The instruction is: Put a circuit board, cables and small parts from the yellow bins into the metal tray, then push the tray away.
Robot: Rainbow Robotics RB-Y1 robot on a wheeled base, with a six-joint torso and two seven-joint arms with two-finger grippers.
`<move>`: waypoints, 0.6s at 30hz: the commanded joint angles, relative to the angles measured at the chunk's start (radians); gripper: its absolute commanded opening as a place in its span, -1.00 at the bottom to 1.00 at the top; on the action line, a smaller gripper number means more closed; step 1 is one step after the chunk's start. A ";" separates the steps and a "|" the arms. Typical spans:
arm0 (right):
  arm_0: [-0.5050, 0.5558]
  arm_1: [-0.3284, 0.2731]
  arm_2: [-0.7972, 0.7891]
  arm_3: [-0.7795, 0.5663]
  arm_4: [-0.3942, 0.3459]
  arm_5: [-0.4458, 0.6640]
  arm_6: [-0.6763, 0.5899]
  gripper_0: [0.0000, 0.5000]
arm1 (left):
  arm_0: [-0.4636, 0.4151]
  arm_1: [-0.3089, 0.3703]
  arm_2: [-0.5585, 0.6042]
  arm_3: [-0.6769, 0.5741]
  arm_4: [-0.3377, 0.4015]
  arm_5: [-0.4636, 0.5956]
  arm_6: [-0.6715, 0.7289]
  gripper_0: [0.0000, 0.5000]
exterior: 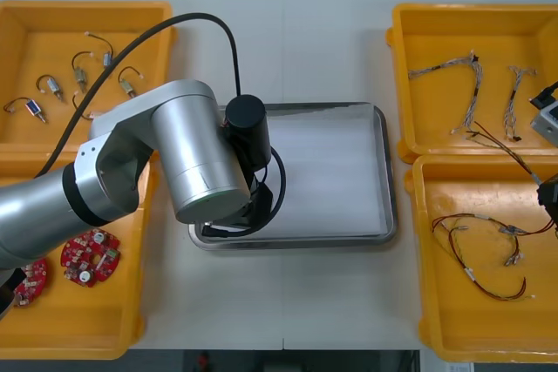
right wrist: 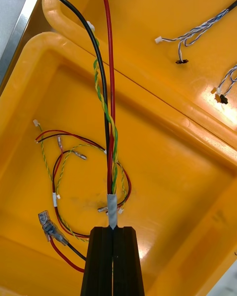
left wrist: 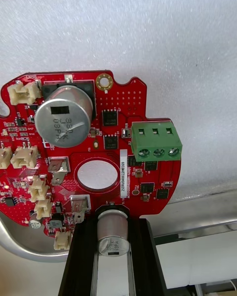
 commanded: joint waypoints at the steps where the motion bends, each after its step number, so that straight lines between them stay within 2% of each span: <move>1: 0.003 -0.037 0.009 -0.011 0.007 0.003 -0.019 -1.00 | -0.037 -0.035 -0.042 0.023 -0.016 -0.040 0.065 -1.00; 5: 0.003 -0.037 0.009 -0.011 0.007 0.003 -0.019 -1.00 | -0.037 -0.043 -0.064 0.063 -0.019 -0.080 0.074 -1.00; 16: 0.003 -0.037 0.009 -0.011 -0.002 0.003 -0.017 -1.00 | -0.036 -0.052 -0.073 0.077 -0.033 -0.095 0.091 -0.97; 17: 0.003 -0.037 0.009 -0.011 -0.002 0.003 -0.017 -1.00 | -0.036 -0.052 -0.073 0.075 -0.033 -0.095 0.094 -0.87; 18: 0.003 -0.037 0.009 -0.011 -0.005 0.003 -0.017 -1.00 | -0.036 -0.052 -0.073 0.075 -0.036 -0.095 0.101 0.21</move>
